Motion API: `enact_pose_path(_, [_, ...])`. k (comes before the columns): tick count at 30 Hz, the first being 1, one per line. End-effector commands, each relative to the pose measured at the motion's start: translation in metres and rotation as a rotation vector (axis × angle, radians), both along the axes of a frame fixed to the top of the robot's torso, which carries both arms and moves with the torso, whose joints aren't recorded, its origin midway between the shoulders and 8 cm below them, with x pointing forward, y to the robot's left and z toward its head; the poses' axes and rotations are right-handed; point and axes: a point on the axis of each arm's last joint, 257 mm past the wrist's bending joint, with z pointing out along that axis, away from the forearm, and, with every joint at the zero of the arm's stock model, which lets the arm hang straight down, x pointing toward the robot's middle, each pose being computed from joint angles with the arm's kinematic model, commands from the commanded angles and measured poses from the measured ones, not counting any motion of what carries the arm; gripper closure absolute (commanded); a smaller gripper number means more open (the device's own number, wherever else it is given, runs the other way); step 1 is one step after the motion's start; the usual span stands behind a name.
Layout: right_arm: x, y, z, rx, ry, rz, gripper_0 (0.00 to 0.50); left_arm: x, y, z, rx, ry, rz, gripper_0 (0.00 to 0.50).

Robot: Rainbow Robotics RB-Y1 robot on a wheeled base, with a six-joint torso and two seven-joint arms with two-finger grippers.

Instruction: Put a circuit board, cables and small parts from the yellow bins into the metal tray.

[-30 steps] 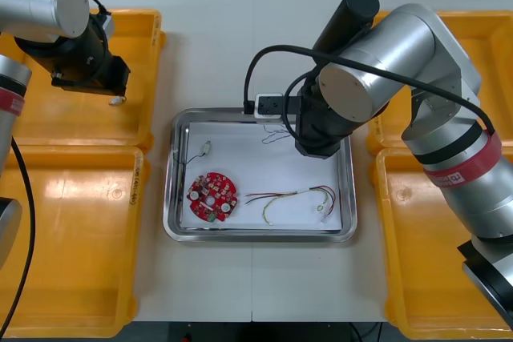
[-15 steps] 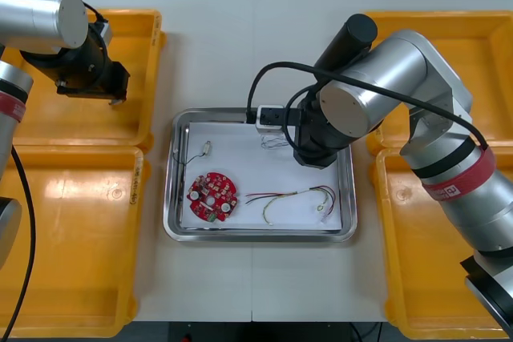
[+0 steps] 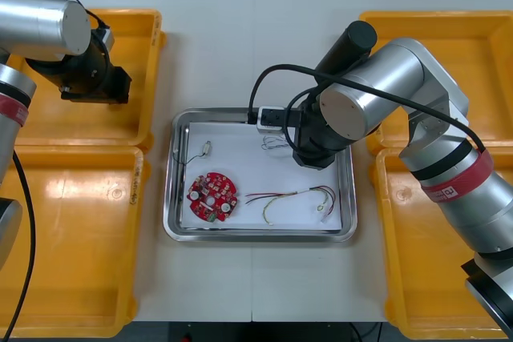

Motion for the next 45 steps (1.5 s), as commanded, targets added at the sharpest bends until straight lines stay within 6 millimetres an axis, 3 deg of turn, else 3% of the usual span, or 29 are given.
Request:
enact_pose_path(1, [-0.004, 0.008, -0.002, -0.011, -0.011, 0.048, 0.353, 0.017, 0.001, 0.033, 0.090, -0.054, -0.123, 0.000])
enact_pose_path(4, [-0.003, 0.008, -0.001, -0.012, -0.014, 0.044, 0.134, 0.019, -0.002, 0.031, 0.093, -0.060, -0.129, 0.000])
enact_pose_path(7, [-0.003, 0.007, -0.002, -0.011, -0.013, 0.042, 0.000, 0.018, -0.003, 0.029, 0.096, -0.058, -0.129, 0.000])
enact_pose_path(15, [-0.004, 0.003, 0.002, -0.006, -0.001, 0.026, 0.000, 0.017, -0.008, 0.023, 0.100, -0.053, -0.141, 0.000])
enact_pose_path(23, [-0.013, -0.012, 0.026, -0.036, 0.028, -0.004, 0.000, 0.018, -0.008, 0.019, 0.102, -0.055, -0.144, 0.000])
enact_pose_path(33, [-0.027, -0.044, 0.067, -0.038, 0.064, -0.117, 0.000, 0.018, -0.007, 0.010, 0.105, -0.065, -0.148, 0.000])
enact_pose_path(39, [-0.017, -0.047, 0.103, 0.081, 0.007, -0.239, 0.000, 0.018, -0.004, 0.003, 0.108, -0.072, -0.150, 0.000])
enact_pose_path(45, [-0.013, -0.065, 0.131, 0.142, -0.056, -0.351, 0.000, 0.017, -0.001, -0.005, 0.112, -0.072, -0.155, 0.000])
